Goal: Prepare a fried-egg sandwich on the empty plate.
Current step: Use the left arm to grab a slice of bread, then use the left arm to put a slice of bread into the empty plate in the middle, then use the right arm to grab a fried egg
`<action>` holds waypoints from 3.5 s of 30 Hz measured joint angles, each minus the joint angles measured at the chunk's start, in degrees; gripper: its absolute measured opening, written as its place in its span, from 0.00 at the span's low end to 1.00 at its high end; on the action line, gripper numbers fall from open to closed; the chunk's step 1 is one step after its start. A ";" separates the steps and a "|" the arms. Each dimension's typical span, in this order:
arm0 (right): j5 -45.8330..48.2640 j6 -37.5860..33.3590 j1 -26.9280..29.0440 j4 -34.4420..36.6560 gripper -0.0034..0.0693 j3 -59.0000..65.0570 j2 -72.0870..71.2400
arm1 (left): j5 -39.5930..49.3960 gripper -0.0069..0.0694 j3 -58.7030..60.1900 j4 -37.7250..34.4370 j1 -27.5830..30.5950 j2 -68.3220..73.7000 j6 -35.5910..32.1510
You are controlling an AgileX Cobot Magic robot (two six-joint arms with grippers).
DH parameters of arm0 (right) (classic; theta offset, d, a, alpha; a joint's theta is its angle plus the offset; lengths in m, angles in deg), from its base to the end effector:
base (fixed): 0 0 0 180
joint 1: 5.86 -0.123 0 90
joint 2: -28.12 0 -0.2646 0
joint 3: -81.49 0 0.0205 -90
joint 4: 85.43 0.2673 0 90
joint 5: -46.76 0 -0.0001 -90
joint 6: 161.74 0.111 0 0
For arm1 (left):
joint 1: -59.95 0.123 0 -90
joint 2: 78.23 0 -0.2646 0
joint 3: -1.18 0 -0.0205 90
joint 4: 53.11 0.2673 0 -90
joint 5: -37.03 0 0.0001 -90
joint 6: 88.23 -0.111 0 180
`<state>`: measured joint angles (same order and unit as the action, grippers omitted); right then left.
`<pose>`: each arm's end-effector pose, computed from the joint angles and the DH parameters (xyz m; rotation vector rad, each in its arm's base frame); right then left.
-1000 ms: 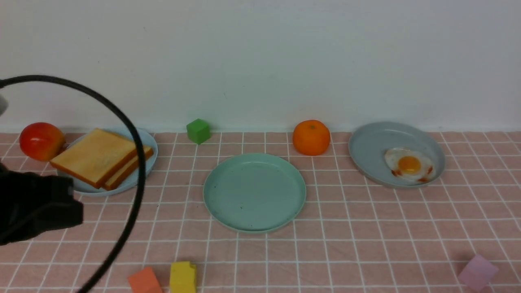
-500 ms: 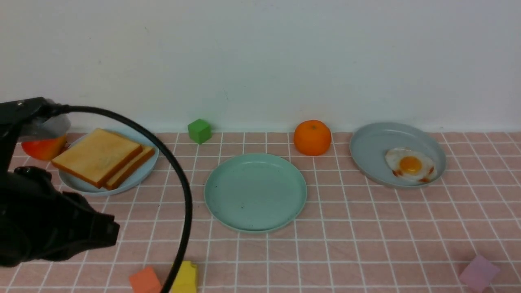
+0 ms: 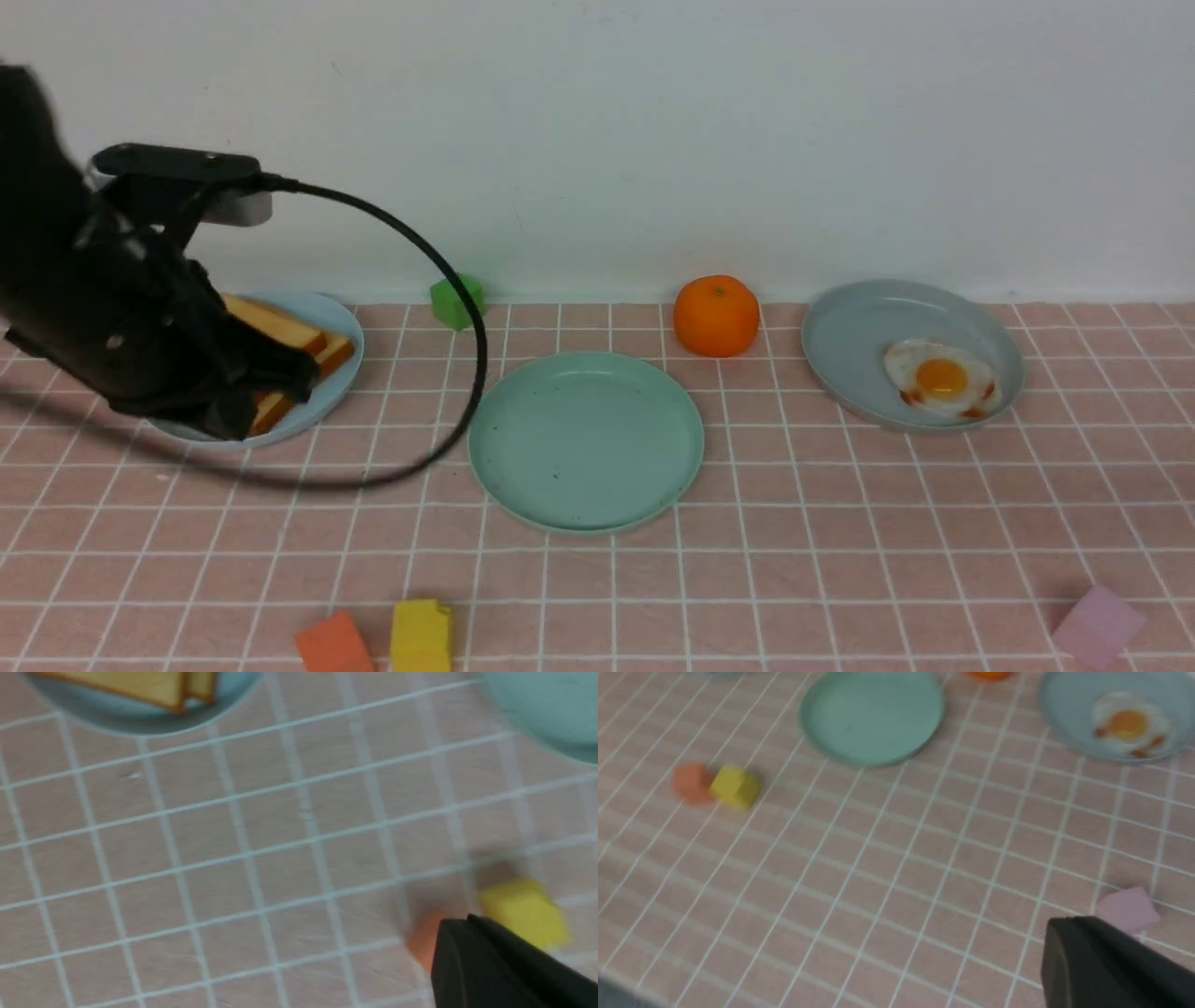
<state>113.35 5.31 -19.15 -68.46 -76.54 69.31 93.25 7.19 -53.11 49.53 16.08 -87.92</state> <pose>0.1035 0.0550 0.3691 -0.5204 2.1839 0.3729 0.3252 -0.0598 0.2573 0.2408 2.7228 -0.0531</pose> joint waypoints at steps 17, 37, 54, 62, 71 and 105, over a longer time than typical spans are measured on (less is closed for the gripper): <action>-4.92 -3.90 -6.68 0.14 0.08 -2.66 1.36 | -5.11 0.32 -16.18 1.65 10.70 25.01 -7.23; -8.44 -3.84 -6.68 0.10 0.11 -2.66 1.40 | -16.74 0.53 -16.89 8.12 10.63 33.71 -16.23; -8.48 -3.73 -6.68 0.22 0.11 -2.66 1.47 | -16.51 0.12 -16.63 7.62 7.05 26.20 -14.86; -7.81 -3.73 -6.68 -0.11 0.13 -2.66 1.47 | -13.01 0.12 -16.92 1.55 -12.80 19.13 -12.20; -5.97 -3.73 -6.68 -1.04 0.14 -2.66 1.47 | -14.11 0.12 -16.75 8.51 -25.62 29.87 -4.25; -9.07 -0.74 -6.68 -8.07 0.17 -2.66 18.78 | -8.17 0.09 -17.27 -0.34 -25.74 -4.68 4.67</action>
<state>104.28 4.56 -25.83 -76.53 -79.20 88.09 85.08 -10.08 -53.45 23.79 11.40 -83.25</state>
